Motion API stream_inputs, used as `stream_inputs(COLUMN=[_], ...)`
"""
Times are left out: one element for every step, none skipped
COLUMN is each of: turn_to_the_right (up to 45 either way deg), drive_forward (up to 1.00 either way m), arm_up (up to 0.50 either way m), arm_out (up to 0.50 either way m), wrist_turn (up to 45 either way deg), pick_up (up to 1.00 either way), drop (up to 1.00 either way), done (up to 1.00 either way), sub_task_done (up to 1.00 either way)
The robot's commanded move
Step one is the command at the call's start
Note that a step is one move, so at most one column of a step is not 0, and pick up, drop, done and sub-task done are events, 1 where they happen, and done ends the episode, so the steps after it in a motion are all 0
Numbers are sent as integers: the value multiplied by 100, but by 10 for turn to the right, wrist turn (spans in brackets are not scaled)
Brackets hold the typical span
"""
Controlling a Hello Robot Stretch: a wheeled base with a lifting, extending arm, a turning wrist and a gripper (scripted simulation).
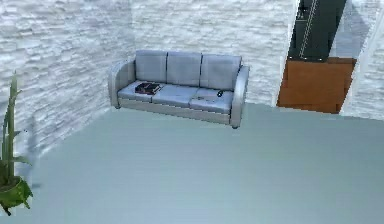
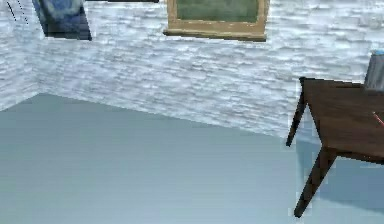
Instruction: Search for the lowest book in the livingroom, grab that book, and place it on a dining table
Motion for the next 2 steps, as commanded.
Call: stream_inputs(turn_to_the_right=[0, -30], drive_forward=[100, 0], arm_up=[0, 0], arm_out=[0, 0], wrist_turn=[0, 0], pick_up=[0, 0], drop=[0, 0], done=[0, 0], sub_task_done=[0, 0])
